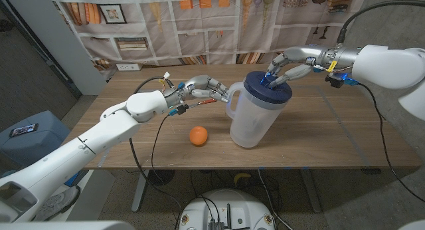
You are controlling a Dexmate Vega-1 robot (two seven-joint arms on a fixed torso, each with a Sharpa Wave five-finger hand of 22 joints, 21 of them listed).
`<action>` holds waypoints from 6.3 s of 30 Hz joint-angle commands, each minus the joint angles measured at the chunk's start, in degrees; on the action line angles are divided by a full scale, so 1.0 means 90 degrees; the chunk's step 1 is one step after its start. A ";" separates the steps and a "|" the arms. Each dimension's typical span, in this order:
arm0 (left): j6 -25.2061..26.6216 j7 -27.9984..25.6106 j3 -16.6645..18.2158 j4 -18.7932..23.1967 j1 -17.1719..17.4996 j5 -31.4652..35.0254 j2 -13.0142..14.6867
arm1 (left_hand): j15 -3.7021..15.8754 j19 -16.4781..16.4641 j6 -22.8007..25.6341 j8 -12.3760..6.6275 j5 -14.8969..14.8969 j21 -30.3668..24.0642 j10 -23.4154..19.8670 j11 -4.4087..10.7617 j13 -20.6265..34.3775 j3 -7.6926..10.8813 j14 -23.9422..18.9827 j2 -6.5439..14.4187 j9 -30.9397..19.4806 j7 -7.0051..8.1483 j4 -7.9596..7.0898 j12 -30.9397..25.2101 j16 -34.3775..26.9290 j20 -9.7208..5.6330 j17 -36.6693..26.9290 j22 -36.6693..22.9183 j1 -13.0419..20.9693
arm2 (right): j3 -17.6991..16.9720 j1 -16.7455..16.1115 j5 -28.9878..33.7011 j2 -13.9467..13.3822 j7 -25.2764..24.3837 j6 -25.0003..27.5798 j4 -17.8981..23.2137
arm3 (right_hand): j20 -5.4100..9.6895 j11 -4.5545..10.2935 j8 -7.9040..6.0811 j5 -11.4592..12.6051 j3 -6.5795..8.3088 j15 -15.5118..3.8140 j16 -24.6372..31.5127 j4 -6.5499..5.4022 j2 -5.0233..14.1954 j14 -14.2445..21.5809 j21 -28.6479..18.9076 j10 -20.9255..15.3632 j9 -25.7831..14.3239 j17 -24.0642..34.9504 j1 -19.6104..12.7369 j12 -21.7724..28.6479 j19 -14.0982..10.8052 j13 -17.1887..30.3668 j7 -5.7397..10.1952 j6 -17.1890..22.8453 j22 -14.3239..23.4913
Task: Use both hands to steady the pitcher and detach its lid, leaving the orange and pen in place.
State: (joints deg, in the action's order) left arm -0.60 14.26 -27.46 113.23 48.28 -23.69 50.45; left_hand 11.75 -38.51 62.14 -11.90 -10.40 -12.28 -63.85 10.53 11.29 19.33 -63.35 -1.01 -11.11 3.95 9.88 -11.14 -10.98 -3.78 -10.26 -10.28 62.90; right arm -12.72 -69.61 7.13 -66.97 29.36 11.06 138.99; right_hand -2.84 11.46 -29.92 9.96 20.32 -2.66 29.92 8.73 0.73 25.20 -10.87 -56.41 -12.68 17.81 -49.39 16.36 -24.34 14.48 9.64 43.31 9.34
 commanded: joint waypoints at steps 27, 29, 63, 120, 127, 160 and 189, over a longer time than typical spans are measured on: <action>0.0054 -0.0133 0.0012 -0.0038 0.0078 0.0022 -0.0005 | 0.0243 -0.0037 0.0125 -0.0036 -0.0023 0.0009 -0.0136 0.0100 0.0028 0.0000 -0.0023 0.0790 -0.0027 -0.0059 -0.0024 -0.0041 -0.0008 -0.0871 -0.0021 -0.0014 0.0753 | -0.0113 0.0054 -0.0014 0.0093 0.0011 -0.0090 -0.0028 | 0.0036 0.0144 -0.0145 0.0044 0.0003 -0.0885 0.0048 0.0037 0.0485 0.0092 -0.0011 -0.0257 -0.0005 0.0013 -0.0328 -0.0061 -0.0127 0.0007 0.0340 0.0436 0.0021; 0.0059 -0.0139 0.0014 -0.0043 0.0083 0.0012 -0.0009 | 0.0242 -0.0037 0.0118 -0.0034 -0.0023 0.0009 -0.0125 0.0098 0.0028 -0.0002 -0.0025 0.0790 -0.0027 -0.0055 -0.0023 -0.0036 -0.0009 -0.0871 -0.0022 -0.0014 0.0754 | -0.0121 0.0062 -0.0036 0.0106 0.0014 -0.0112 -0.0034 | 0.0029 0.0145 -0.0143 0.0044 0.0000 -0.0884 0.0049 0.0039 0.0483 0.0097 -0.0009 -0.0264 0.0002 0.0013 -0.0329 -0.0062 -0.0128 0.0009 0.0339 0.0439 0.0021; -0.0032 -0.0104 0.0017 -0.0258 0.0133 -0.0048 -0.0016 | 0.0242 -0.0036 0.0076 -0.0020 -0.0026 0.0009 -0.0069 0.0098 0.0027 -0.0022 0.0024 0.0791 -0.0026 -0.0031 -0.0022 -0.0015 0.0011 -0.0872 -0.0015 -0.0015 0.0760 | 0.0079 0.0389 -0.0038 0.0053 -0.0216 -0.0096 0.0082 | 0.0011 0.0143 -0.0129 0.0047 -0.0025 -0.0888 0.0025 0.0042 0.0477 0.0135 0.0004 -0.0304 0.0046 -0.0001 -0.0332 -0.0113 -0.0141 0.0001 0.0338 0.0489 0.0021; -0.0182 -0.0090 0.0231 -0.0306 0.0426 -0.0269 0.0222 | -0.0092 0.0757 -0.1684 0.0193 -0.0045 0.0139 0.2114 0.0006 -0.0001 0.0140 0.2209 0.0265 -0.0005 0.0153 -0.0087 0.0124 0.0183 -0.0465 0.0091 0.0024 -0.0356 | 0.0738 0.1488 0.0113 -0.0602 -0.0500 0.0311 0.0140 | -0.0049 0.0143 -0.0152 0.0046 -0.0056 -0.0891 -0.0001 0.0056 0.0476 0.0154 0.0023 -0.0323 0.0015 0.0002 -0.0383 -0.0185 -0.0096 0.0022 0.0342 0.0534 0.0023; -0.0209 -0.0022 0.0253 -0.0325 0.0401 -0.0331 0.0222 | -0.0305 0.0943 -0.2213 0.0202 -0.0022 0.0155 0.2778 -0.0147 0.0003 -0.0023 0.2831 0.0087 0.0003 0.0221 -0.0089 0.0143 0.0150 -0.0291 0.0053 0.0022 -0.0512 | 0.0753 0.1512 0.0163 -0.0693 -0.0529 0.0418 0.0124 | -0.0051 0.0142 -0.0157 0.0046 -0.0058 -0.0899 -0.0006 0.0061 0.0475 0.0150 0.0024 -0.0319 0.0010 0.0002 -0.0396 -0.0197 -0.0091 0.0022 0.0342 0.0539 0.0023; -0.0021 0.0909 0.0483 -0.0552 0.0238 -0.1242 0.0582 | -0.1246 0.2526 -0.4367 0.0208 0.0008 0.0226 0.5511 -0.0749 -0.0092 -0.0593 0.5419 0.0022 0.0074 0.0147 -0.0223 0.0118 0.0159 0.0207 0.0059 0.0053 -0.1175 | 0.2184 0.3069 -0.0034 -0.1118 -0.0581 0.0547 -0.0547 | -0.0063 0.0142 -0.0174 0.0039 -0.0076 -0.0887 -0.0042 0.0051 0.0474 0.0141 0.0027 -0.0301 -0.0011 -0.0001 -0.0407 -0.0241 -0.0054 0.0044 0.0343 0.0552 0.0023; -0.0615 -0.0103 0.1152 -0.0932 0.1065 -0.1876 0.0153 | -0.1461 0.3036 -0.4862 0.0215 0.0032 0.0230 0.6085 -0.0860 -0.0105 -0.0687 0.6064 0.0254 0.0085 0.0056 -0.0356 0.0079 0.0137 0.0241 0.0053 0.0054 -0.1647 | 0.3059 0.3682 0.0535 -0.0781 -0.0668 0.0355 -0.1452 | -0.0094 0.0141 -0.0165 0.0022 -0.0102 -0.0890 -0.0076 0.0059 0.0423 0.0142 0.0030 -0.0262 -0.0022 -0.0007 -0.0417 -0.0284 -0.0013 0.0062 0.0345 0.0501 0.0024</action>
State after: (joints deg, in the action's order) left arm -4.01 17.94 -19.43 105.38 54.90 -39.67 53.32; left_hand -1.16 -11.67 19.09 -9.93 -10.15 -10.19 -9.59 2.96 10.40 13.37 -9.26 1.17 -10.40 4.59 6.98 -10.05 -9.54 -1.75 -9.60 -9.59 48.90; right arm 12.71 -37.20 9.96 -75.21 24.48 14.56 128.63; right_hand -3.69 11.89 -30.66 9.96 19.46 -2.56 29.22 9.55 0.72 25.91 -10.59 -58.05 -12.23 17.65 -49.40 13.89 -24.75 14.78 8.84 44.11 9.46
